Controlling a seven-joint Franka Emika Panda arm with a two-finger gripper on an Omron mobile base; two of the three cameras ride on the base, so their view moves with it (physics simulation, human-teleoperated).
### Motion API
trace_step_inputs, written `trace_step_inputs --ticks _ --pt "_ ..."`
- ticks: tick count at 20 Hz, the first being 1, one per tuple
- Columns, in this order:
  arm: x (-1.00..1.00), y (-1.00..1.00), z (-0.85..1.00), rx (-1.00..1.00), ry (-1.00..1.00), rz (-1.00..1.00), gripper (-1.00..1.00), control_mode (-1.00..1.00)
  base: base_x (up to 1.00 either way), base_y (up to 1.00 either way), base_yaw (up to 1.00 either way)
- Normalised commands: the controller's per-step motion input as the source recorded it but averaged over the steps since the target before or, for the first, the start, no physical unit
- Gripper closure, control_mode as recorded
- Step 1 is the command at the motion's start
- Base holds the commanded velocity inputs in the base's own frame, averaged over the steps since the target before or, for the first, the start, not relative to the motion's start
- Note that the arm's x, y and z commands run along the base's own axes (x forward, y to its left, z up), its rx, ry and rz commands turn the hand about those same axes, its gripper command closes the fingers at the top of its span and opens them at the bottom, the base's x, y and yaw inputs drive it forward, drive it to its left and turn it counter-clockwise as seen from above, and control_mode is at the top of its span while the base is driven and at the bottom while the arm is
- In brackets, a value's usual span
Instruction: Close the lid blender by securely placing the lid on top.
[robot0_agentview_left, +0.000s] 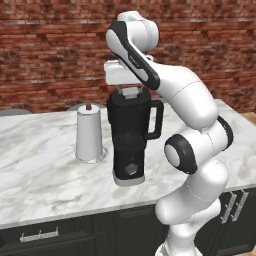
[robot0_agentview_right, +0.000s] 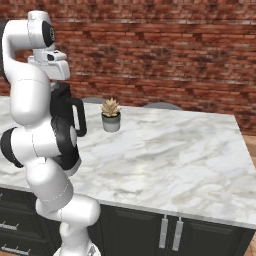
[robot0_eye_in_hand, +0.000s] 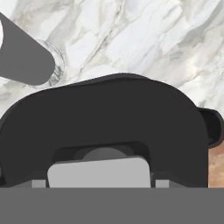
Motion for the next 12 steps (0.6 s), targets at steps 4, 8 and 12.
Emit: trace_step_inputs --ticks 4,8,12 --pt "-0.07 0.0 -0.02 0.06 -0.02 0.0 1.0 -1.0 0.0 0.0 0.0" --pt "-0.02 0.0 -0.03 0.03 -0.02 0.0 1.0 -1.0 0.0 0.0 0.0" --pt "0.0 0.17 -0.13 0.0 0.0 0.0 1.0 -1.0 0.0 0.0 0.0"
